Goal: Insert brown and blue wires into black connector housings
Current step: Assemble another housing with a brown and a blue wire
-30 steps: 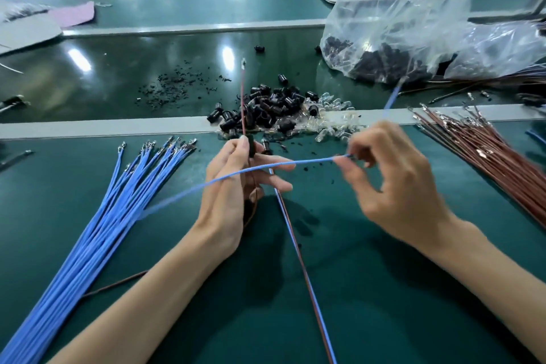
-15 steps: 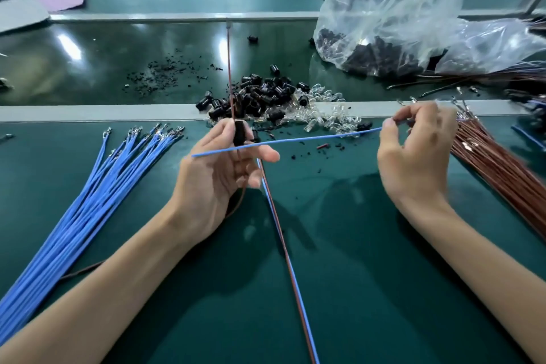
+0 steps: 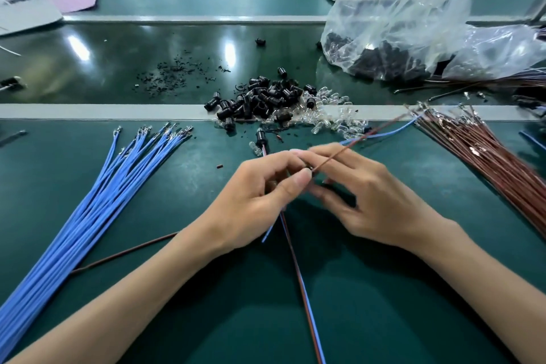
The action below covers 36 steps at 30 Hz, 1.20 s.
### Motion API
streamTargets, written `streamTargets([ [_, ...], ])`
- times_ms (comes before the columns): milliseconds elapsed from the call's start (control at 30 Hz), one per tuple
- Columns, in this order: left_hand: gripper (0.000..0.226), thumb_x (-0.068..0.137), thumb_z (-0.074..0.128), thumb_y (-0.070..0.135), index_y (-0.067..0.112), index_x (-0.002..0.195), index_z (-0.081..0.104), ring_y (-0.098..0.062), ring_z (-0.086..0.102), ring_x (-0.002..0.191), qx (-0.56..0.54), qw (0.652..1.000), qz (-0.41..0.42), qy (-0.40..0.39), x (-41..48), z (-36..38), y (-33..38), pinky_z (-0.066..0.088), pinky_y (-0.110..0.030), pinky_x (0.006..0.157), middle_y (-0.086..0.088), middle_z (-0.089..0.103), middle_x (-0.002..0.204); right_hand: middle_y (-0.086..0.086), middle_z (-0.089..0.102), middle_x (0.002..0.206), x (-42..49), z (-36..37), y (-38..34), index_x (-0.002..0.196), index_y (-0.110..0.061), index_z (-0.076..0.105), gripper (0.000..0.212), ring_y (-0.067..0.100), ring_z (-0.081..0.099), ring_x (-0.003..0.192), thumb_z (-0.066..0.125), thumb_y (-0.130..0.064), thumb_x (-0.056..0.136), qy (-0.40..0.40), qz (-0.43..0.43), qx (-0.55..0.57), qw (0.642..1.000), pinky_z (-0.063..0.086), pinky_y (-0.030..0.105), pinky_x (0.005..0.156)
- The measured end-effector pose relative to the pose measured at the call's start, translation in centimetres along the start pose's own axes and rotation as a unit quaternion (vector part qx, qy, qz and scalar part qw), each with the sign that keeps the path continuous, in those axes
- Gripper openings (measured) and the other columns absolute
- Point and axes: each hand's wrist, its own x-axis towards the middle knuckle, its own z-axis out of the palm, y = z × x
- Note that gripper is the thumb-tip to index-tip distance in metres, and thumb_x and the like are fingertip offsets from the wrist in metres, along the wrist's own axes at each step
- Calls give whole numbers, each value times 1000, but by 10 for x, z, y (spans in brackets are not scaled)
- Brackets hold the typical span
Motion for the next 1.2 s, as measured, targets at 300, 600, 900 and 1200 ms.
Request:
streamTargets([
  [300, 9, 84, 60, 31, 23, 87, 61, -15, 52, 51, 172, 972, 24, 160, -3, 2, -8, 46, -29, 53, 6, 62, 63, 5, 39, 90, 0, -3, 4, 92, -4, 71, 19, 11, 40, 71, 58, -18, 92, 155, 37, -79, 984, 38, 11, 69],
  [600, 12, 80, 75, 19, 17, 87, 66, -5, 51, 56, 276, 937, 26, 211, -1, 0, -14, 39, -10, 56, 17, 62, 78, 7, 38, 90, -1, -7, -5, 85, 6, 63, 19, 11, 39, 73, 52, -8, 92, 252, 46, -91, 962, 40, 15, 64],
  [900, 11, 82, 73, 21, 20, 89, 66, -9, 58, 61, 238, 948, 2, 211, -1, -1, -14, 44, -15, 58, 17, 64, 80, 5, 38, 91, -1, -5, 0, 81, 4, 62, 11, 9, 37, 75, 56, -3, 88, 210, 70, -96, 971, 35, 13, 62],
  [1200, 19, 79, 66, 35, 19, 89, 68, -2, 56, 64, 227, 959, 24, 167, 0, 0, -12, 45, -17, 62, 16, 63, 77, 13, 46, 88, -1, -4, 1, 86, 3, 63, 19, 14, 42, 71, 52, -11, 93, 195, 54, -80, 976, 42, 26, 58],
])
